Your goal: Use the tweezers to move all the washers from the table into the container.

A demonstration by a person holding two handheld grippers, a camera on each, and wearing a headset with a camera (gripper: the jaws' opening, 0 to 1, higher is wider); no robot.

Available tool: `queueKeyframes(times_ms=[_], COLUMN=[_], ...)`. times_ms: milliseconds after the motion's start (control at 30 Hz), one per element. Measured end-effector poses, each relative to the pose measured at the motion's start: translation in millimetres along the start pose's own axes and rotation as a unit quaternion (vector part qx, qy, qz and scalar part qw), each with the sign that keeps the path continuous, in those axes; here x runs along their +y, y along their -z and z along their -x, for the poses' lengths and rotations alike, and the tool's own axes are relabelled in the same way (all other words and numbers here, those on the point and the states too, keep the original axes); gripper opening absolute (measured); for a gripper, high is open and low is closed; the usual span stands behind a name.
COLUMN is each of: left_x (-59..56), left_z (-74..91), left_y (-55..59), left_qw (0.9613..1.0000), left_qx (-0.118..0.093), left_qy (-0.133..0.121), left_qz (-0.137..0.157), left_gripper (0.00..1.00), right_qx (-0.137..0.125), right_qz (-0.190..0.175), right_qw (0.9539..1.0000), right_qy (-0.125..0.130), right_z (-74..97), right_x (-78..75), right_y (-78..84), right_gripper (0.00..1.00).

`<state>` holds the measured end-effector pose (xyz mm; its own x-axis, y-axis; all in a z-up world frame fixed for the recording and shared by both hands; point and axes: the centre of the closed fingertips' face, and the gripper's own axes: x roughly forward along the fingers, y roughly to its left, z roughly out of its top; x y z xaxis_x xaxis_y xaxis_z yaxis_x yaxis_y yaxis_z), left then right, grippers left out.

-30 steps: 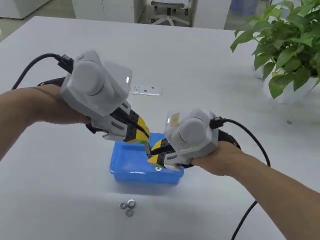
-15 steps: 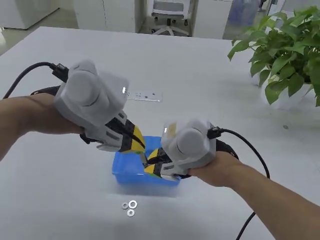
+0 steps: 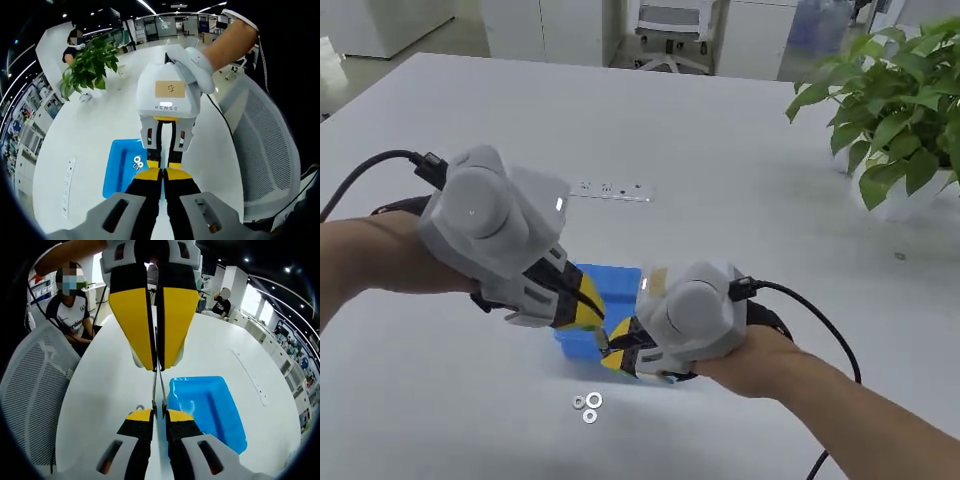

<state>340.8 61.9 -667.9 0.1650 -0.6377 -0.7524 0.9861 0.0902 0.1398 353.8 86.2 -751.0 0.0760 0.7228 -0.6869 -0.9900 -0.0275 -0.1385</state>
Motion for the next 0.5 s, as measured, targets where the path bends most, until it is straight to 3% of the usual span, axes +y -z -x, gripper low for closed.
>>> queueKeyframes(times_ms=[500], left_x=[-19.3], left_z=[-9.6], left_y=[14.0], left_qw=[0.9996], left_qx=[0.006], left_qy=[0.018], left_qz=[0.019], left_gripper=[0.05], right_qx=[0.001], right_qz=[-0.011], right_qw=[0.9996], right_qy=[-0.025], right_z=[-15.6], right_x=[24.6], right_y=[9.6], right_gripper=[0.11])
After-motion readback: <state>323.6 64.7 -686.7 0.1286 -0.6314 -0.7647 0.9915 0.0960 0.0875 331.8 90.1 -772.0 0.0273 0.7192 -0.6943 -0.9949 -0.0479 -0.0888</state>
